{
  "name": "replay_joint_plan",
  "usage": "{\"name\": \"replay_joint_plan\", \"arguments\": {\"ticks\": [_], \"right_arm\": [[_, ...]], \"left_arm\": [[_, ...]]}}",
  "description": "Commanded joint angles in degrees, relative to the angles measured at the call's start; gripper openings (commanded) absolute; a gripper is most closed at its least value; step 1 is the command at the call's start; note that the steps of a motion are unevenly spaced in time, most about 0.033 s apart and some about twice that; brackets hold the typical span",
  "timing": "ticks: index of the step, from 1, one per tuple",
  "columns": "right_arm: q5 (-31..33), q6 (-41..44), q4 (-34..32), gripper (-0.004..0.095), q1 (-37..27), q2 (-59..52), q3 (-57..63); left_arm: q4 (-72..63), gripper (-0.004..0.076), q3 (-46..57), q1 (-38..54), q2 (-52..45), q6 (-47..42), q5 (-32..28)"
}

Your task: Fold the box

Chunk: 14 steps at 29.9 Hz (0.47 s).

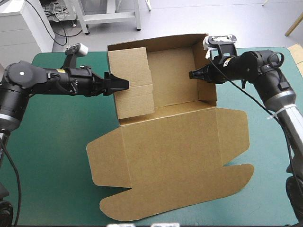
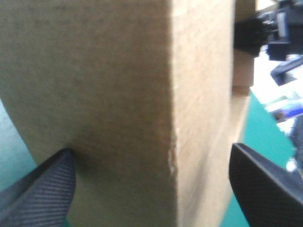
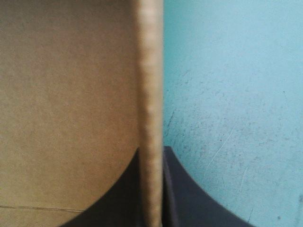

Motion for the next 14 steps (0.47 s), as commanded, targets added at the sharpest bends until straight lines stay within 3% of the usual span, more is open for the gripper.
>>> {"name": "replay_joint_plan", "arguments": {"ticks": [1, 6, 10, 14], "right_arm": [[-4.25, 4.43, -3.31, -0.0009, 2.55, -2.34, -2.62], [-4.72, 7.71, -8.65, -0.001, 4.91, -3.28, -2.6], [-4.86, 8.27, -8.78, -0.001, 4.89, -3.98, -2.6], [-4.86, 8.27, -8.78, -0.001, 4.89, -4.38, -2.6]], "left_arm": [[17.75, 0.062, -5.29, -8.5, -2.0, -17.93, -4.11], [34.66, 0.062, -4.9, -17.79, -1.88, -33.65, -8.68], [47.3, 0.062, -3.96, -22.28, -1.88, -46.53, -11.77], [52.55, 0.062, -3.33, -23.49, -1.48, -52.73, -12.36]]}}
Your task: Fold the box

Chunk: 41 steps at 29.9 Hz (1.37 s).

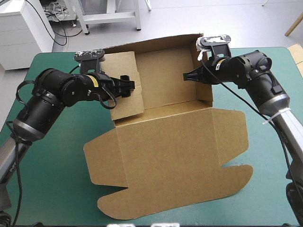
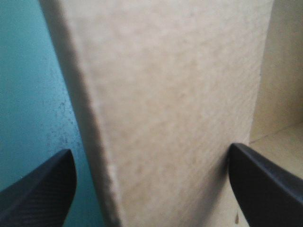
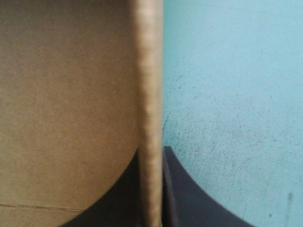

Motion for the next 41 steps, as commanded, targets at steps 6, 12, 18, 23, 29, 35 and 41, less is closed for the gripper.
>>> {"name": "replay_joint_plan", "arguments": {"ticks": [6, 12, 18, 23, 29, 35, 41], "right_arm": [[-4.15, 0.37, 0.45, -0.001, -0.03, -3.22, -2.26], [-4.26, 0.37, 0.32, -0.001, -0.03, -3.22, -2.26], [-3.46, 0.37, 0.32, -0.001, -0.03, -3.22, -2.26], [-2.28, 0.49, 0.32, -0.001, -0.03, -3.22, -2.26], [0.32, 0.97, 0.81, -0.001, -0.14, -3.22, -2.26], [1.27, 1.09, 0.81, -0.001, -0.14, -3.22, -2.26], [2.73, 0.99, 0.81, -0.0012, -0.14, -3.22, -2.26]], "left_arm": [[5.47, 0.062, -1.14, -0.71, -0.05, -4.91, -5.37], [6.47, 0.0484, -1.14, -0.71, 0.73, -5.14, -6.83], [6.58, 0.0008, -1.24, -0.71, 1.3, -4.6, -9.96], [7.45, -0.0008, -1.46, -0.71, 1.3, -4.6, -9.75], [8.43, -0.0008, -3.14, -0.71, 3.28, -3.78, -6.69], [8.03, -0.0008, -4.64, -0.71, 5.22, -2.09, -5.48], [8.92, -0.0008, -4.64, -0.71, 5.32, -1.7, -5.62]]}}
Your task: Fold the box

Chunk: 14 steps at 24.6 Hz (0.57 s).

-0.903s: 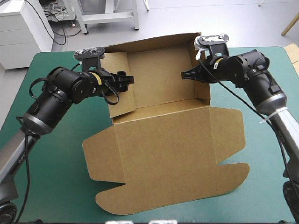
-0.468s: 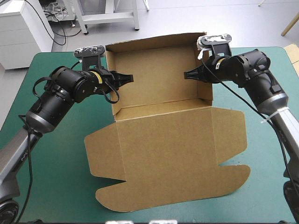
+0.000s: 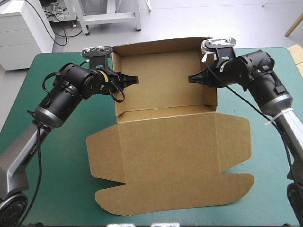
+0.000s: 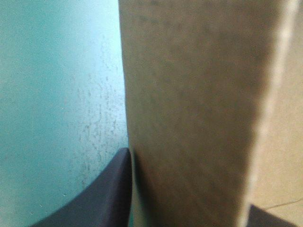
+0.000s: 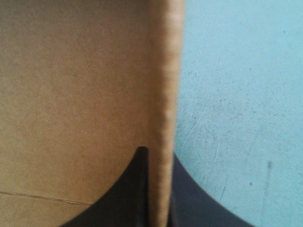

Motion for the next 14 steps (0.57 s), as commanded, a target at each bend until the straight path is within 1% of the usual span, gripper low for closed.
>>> {"name": "replay_joint_plan", "arguments": {"ticks": [1, 6, 8, 10, 11, 12, 13, 14], "right_arm": [[-2.2, -1.1, 3.17, -0.0012, 0.33, -2.87, -2.08], [-2.2, -1.26, 3.17, -0.0012, 0.33, -2.87, -1.97], [-2.2, -1.26, 3.17, -0.0012, 0.33, -2.87, -1.97], [-2.06, -1.26, 3.17, -0.0012, 0.33, -2.87, -1.97], [-2.06, -1.26, 3.17, -0.0012, 0.33, -2.87, -1.97], [-2.06, -1.26, 3.17, -0.0012, 0.33, -2.87, -1.97], [-2.06, -1.26, 3.17, -0.0012, 0.33, -2.87, -1.97], [-2.06, -1.26, 3.03, -0.0012, 0.33, -2.87, -1.97]], "left_arm": [[1.46, -0.0008, -1.81, -0.51, -1.83, 1.45, -3.28], [-0.3, -0.0008, -1.81, -0.51, -1.83, 1.45, -3.23], [-1.36, -0.0005, -1.81, -0.51, -1.83, 1.22, -4.13], [-1.36, 0.0045, -1.81, -0.51, -1.56, 2.94, -4.48], [-1.25, 0.0141, -1.81, -0.51, -1.31, 4.32, -4.23], [-1.25, 0.0193, -1.81, -0.51, -1.21, 4.32, -4.23], [-1.68, 0.0284, -1.81, -0.51, -1.2, 4.32, -4.23], [-1.99, 0.0353, -1.81, -0.51, -1.1, 4.32, -4.23]]}}
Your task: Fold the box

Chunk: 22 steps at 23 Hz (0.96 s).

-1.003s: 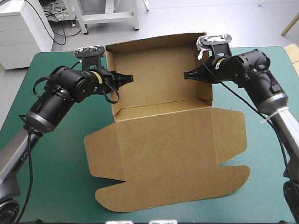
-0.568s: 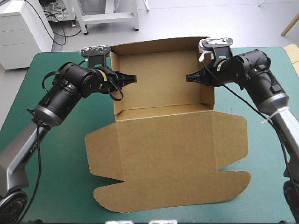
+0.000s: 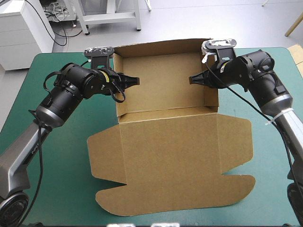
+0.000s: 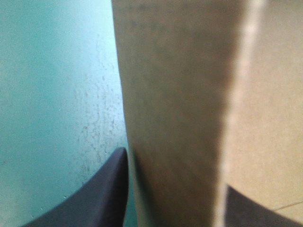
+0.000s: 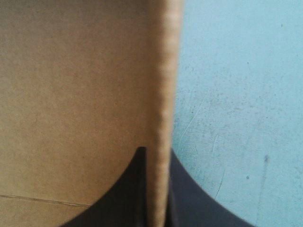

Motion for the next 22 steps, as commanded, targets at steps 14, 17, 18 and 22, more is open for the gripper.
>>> {"name": "replay_joint_plan", "arguments": {"ticks": [14, 17, 18, 22], "right_arm": [[-8.04, 3.16, -2.44, -0.0014, 0.21, 1.35, -1.97], [-7.84, 3.58, -2.44, -0.0014, 0.21, 1.83, -1.97], [-7.57, 4.01, -2.44, -0.0014, 0.21, 1.91, -1.97], [-6.11, 4.25, -2.3, -0.0015, 0.21, 1.91, -1.97]], "left_arm": [[-10.39, 0.0578, -27.23, -0.45, -2.73, 9.55, 17.54], [-17.94, 0.0578, -26.86, -0.45, -5.45, 11.87, 17.54], [-18.95, 0.0579, -26.02, -0.45, -6.31, 11.87, 17.54], [-19.04, 0.0578, -22.39, -0.45, -8.61, 11.55, 17.54]]}}
